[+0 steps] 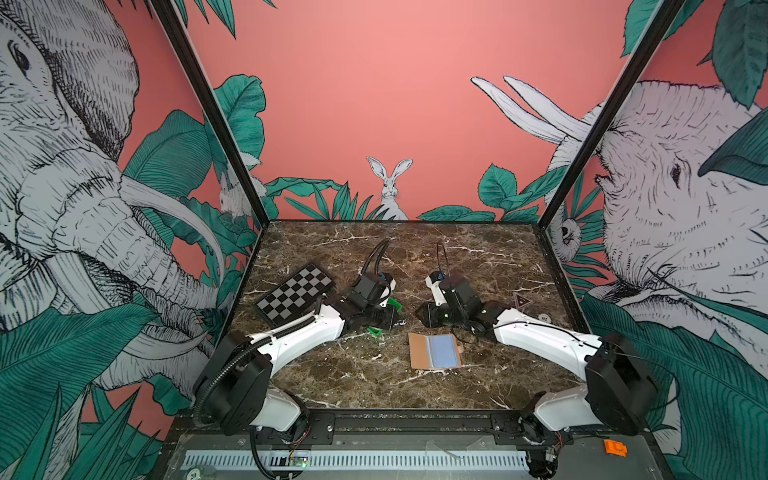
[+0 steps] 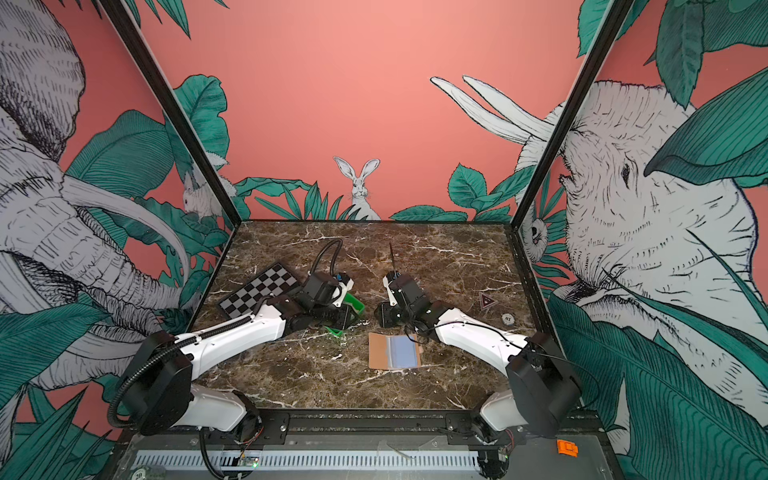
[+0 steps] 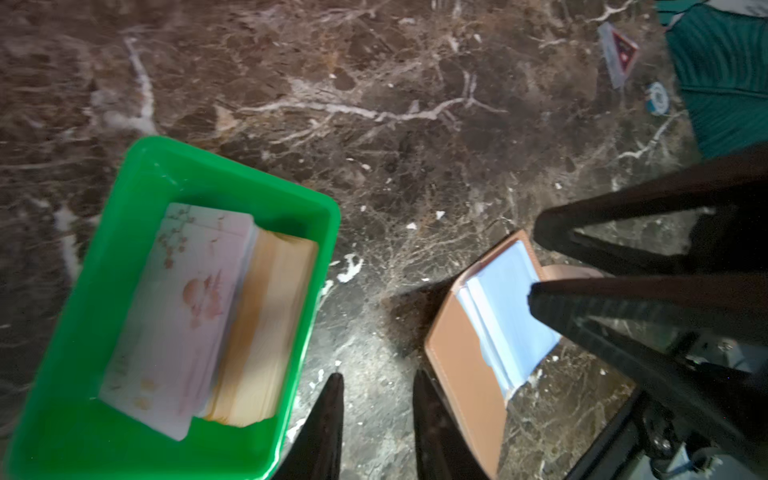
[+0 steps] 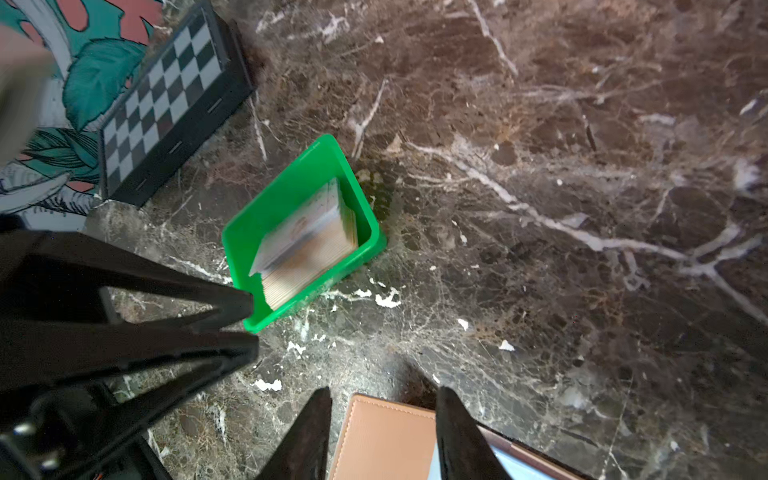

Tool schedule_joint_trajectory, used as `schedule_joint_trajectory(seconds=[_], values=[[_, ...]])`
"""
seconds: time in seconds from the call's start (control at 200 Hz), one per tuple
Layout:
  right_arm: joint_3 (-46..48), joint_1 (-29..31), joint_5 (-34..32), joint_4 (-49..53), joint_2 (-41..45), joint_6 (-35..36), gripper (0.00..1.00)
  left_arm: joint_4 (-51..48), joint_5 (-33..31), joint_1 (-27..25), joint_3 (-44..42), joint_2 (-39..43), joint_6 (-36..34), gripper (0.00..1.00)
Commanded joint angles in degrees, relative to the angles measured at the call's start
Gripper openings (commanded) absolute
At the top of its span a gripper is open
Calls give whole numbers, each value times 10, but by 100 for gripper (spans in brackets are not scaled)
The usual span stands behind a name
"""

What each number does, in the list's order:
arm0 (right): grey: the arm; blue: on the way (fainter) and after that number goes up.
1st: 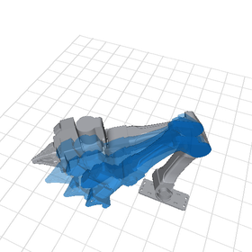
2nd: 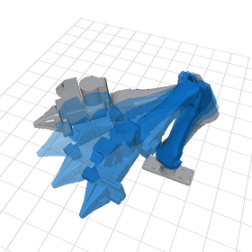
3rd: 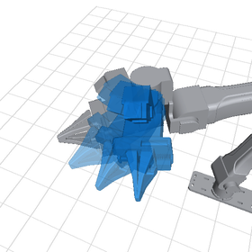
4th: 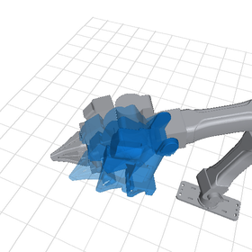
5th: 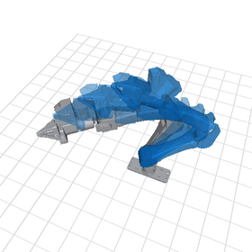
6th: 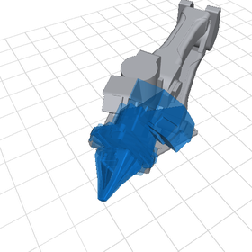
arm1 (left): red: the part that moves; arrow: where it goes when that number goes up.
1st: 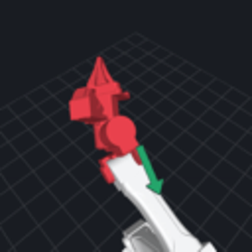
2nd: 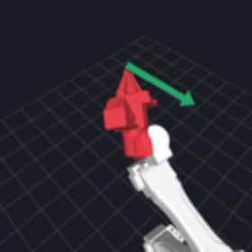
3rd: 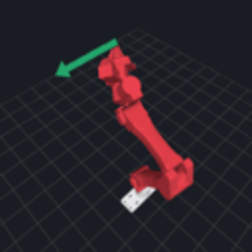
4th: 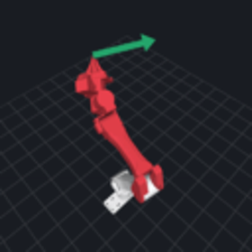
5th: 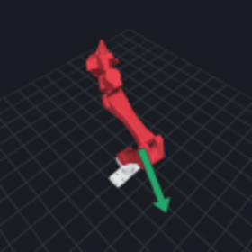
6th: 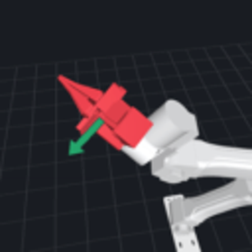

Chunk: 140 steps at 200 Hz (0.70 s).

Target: Put the credit cards into the card holder

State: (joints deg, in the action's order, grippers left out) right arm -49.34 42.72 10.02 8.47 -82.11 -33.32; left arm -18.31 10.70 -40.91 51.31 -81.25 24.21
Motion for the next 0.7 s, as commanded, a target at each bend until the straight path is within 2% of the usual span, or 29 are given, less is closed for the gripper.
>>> schedule_joint_trajectory(seconds=[0.0,0.245,0.695], values=[[-12,12,-5,7,5,-20,42,-66,-39,20,29,14,-25,31],[-4,20,-9,21,36,-21,42,-156,-93,41,66,14,-59,32],[55,50,-33,8,100,-20,42,-156,-69,128,9,48,-96,36]])
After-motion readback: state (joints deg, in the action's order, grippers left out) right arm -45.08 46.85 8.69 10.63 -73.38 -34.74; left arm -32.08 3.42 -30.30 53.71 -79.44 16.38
